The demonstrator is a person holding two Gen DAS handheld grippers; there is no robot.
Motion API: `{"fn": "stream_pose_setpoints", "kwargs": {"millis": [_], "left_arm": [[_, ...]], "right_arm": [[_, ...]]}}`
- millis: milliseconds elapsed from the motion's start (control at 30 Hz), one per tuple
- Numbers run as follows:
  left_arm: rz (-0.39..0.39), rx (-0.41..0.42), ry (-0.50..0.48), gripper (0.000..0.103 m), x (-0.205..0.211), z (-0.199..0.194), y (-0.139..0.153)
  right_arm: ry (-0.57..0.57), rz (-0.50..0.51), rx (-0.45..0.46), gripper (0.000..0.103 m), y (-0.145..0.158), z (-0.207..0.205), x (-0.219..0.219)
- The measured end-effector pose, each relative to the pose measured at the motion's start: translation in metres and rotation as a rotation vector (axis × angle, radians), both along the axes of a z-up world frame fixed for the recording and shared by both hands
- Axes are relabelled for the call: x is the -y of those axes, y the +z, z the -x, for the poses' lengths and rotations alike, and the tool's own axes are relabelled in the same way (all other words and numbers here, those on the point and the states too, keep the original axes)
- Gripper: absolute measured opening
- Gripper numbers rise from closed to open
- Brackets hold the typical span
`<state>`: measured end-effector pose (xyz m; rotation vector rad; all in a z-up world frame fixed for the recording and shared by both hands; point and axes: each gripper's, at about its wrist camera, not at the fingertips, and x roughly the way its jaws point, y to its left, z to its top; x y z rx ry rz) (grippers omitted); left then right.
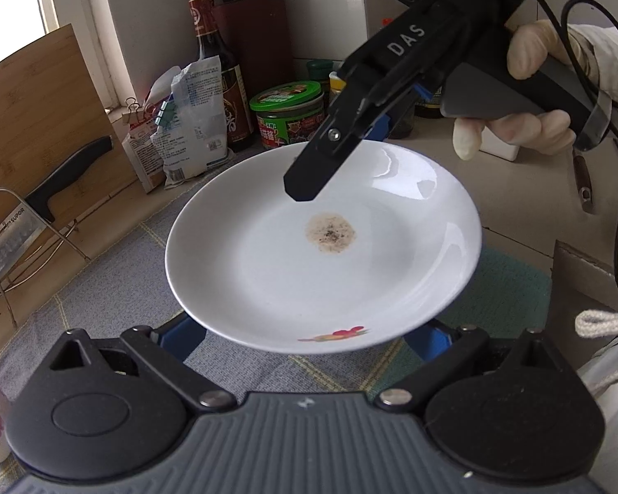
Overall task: Organize plates and bowls
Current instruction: 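Lower the stained plate with the right tool onto the plate stack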
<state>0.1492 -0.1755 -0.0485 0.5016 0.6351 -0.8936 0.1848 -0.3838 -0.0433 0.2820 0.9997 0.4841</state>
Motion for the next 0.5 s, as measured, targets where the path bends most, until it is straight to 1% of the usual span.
{"fn": "stream_pose_setpoints", "kwargs": {"millis": [233,500], "left_arm": [[-0.002,-0.011,-0.029,0.101,0.008,-0.011,-0.004],[-0.009,-0.020,-0.041,0.101,0.019,-0.019,-0.009]], "right_arm": [[-0.036,0.000,-0.010,0.103,-0.004,0.003,0.018],[-0.057,-0.001,-0.023,0.103,-0.010,0.001,0.032]]}}
